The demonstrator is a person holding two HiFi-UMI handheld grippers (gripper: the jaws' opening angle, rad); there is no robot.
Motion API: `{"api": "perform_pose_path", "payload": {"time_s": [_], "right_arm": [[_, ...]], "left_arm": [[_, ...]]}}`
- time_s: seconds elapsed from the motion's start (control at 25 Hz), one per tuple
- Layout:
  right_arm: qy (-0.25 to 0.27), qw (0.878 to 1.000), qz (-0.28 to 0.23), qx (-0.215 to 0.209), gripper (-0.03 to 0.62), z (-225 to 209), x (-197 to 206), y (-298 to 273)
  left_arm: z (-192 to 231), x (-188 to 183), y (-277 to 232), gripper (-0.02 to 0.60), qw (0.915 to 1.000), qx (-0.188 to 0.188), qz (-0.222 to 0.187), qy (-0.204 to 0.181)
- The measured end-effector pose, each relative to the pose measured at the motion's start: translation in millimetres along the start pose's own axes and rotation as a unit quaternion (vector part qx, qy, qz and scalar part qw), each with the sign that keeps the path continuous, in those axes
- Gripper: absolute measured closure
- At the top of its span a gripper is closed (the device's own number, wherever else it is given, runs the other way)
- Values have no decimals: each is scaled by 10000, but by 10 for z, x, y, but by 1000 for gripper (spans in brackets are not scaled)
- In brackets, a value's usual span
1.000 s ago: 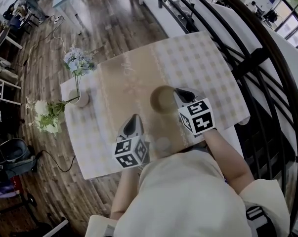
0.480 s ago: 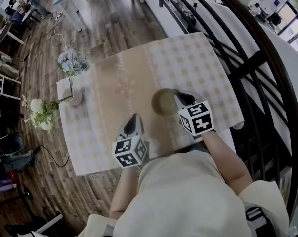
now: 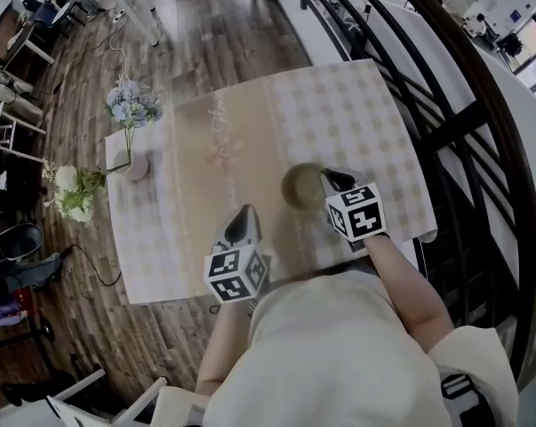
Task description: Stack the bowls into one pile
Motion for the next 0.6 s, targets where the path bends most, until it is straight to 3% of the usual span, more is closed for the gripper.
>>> {"api": "perform_pose_path", "payload": {"time_s": [0.6], "right_arm": [[79, 9986, 434, -299, 572, -272, 89, -121]], "left_arm": [[-262, 34, 105, 577, 9988, -481, -21, 129]]}}
Point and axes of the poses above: the fingertips, and each gripper's own axes: y backward along the fingers, z to its left, x out of its underside, the point moved 10 cm from there along y, backward along the fingers, and after that the axes turned 14 degrees about -x, right-handed, at the moved point
